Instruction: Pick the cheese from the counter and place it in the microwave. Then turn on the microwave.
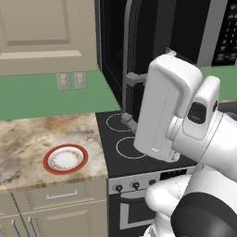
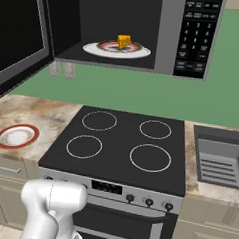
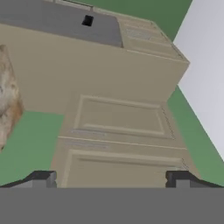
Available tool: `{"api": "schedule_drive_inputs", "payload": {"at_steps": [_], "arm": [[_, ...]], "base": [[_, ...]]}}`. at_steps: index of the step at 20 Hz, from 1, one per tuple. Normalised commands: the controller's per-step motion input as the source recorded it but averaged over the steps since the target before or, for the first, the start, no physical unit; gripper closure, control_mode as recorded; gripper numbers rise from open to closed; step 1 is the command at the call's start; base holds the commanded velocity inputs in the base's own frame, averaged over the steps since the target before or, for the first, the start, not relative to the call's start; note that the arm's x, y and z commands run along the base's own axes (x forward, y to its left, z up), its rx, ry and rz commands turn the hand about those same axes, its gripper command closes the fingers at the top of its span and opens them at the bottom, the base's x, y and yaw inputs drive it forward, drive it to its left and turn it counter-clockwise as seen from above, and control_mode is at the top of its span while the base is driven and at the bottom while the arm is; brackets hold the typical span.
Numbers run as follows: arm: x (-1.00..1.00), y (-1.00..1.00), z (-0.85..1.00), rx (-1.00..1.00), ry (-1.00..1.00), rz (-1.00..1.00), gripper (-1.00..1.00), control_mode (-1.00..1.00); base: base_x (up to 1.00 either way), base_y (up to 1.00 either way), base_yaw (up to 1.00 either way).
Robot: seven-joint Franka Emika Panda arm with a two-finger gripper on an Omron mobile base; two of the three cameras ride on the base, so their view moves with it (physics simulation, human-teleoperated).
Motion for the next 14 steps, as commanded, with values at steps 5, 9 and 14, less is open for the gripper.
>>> {"api": "schedule_drive_inputs", "payload": {"at_steps": [5, 9, 14], "arm": [[0.19, 0.02, -0.07, 0.0, 0.0, -0.12, -1.0, -1.0], [0.12, 0.0, -0.02, 0.0, 0.0, -0.13, -1.0, -1.0], [0.12, -0.01, 0.0, 0.0, 0.0, -0.14, -1.0, -1.0]], "base": [[0.0, 0.0, 0.0], [0.0, 0.0, 0.0], [0.0, 0.0, 0.0]]}}
